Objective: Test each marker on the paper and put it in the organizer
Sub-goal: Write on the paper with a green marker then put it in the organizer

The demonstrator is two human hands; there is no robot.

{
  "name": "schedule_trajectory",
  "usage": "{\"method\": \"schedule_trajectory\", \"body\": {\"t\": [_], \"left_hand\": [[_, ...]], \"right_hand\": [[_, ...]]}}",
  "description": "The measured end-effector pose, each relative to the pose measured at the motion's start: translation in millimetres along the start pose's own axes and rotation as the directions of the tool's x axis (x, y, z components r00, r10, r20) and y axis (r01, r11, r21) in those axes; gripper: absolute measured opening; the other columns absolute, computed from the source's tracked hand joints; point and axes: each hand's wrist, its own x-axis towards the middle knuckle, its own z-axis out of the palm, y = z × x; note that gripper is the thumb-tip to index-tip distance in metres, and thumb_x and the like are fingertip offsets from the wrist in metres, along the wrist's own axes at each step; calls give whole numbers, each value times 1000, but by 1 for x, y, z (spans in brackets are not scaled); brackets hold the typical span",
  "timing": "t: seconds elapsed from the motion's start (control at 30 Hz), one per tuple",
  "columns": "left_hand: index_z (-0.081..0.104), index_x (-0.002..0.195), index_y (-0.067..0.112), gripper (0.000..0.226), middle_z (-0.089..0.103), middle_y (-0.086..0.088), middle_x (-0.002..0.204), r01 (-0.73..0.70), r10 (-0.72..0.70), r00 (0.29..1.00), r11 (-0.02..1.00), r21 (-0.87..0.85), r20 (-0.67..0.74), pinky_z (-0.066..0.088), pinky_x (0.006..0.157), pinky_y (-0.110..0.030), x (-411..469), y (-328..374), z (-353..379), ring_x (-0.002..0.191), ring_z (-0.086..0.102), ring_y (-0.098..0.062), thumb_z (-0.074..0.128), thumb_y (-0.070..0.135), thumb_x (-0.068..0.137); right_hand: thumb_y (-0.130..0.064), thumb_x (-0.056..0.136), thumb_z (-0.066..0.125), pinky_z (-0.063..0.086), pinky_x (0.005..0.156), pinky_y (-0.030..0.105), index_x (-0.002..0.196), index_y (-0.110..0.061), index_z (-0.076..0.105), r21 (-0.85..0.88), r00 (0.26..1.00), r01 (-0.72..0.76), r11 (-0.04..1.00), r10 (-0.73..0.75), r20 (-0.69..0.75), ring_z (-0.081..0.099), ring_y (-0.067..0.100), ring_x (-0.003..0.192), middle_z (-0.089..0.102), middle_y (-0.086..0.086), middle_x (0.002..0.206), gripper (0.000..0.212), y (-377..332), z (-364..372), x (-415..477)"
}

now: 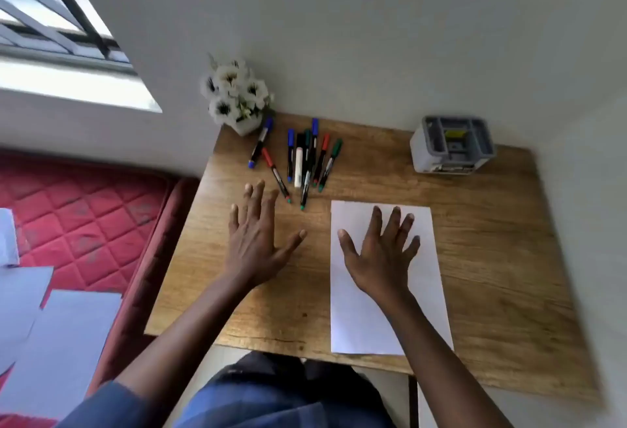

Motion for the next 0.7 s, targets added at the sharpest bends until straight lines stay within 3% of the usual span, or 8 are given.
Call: {"method": "schedule_trajectory", "body": {"t": [0.1, 0.17, 0.4, 0.57, 0.7], "left_hand": [[6, 163, 20, 103, -10, -5, 171, 105, -111, 992, 989, 102, 53, 3, 126, -57, 5, -12, 21, 157, -15, -23, 37, 83, 87], [3, 163, 17, 106, -11, -7, 171, 124, -137, 989, 977, 174, 62, 1, 126, -57, 7, -18, 33, 156, -16, -24, 30, 85, 87], [0, 163, 16, 104, -9, -6, 171, 89, -89, 996, 969, 230, -10, -2, 126, -53, 6, -22, 46, 156, -17, -21, 13, 86, 88], [-2, 163, 18, 105, -10, -5, 171, 54, -49, 998, 960, 274, -26, -3, 126, -52, 6, -25, 50, 157, -14, -22, 9, 87, 86], [2, 164, 19, 103, -3, -4, 171, 27, -19, 999, 953, 301, -29, 0, 127, -53, 6, -28, 50, 158, -5, -23, 16, 86, 87]], "right_hand": [[-77, 93, 17, -3, 121, 67, 162, -19, -1, -72, 996, -47, 996, 41, -83, -19, 43, 154, -11, 21, 170, 92, 5, 22, 17], [-78, 92, 16, -3, 121, 67, 162, -19, -2, -112, 994, 8, 994, -21, -111, -16, 43, 155, -10, 21, 169, 93, 9, 34, 26], [-81, 87, 4, -3, 122, 64, 161, -34, -8, -259, 939, 253, 932, -301, -168, -13, 39, 156, -14, 15, 170, 88, 22, 49, 32], [-83, 83, 0, -7, 124, 59, 159, -40, -11, -265, 926, 272, 925, -327, -190, -16, 31, 157, -15, 8, 171, 88, 26, 52, 33], [-84, 87, 10, -6, 125, 57, 160, -43, -4, -241, 930, 266, 933, -314, -190, -12, 27, 158, -10, 3, 172, 85, 26, 51, 34]]}}
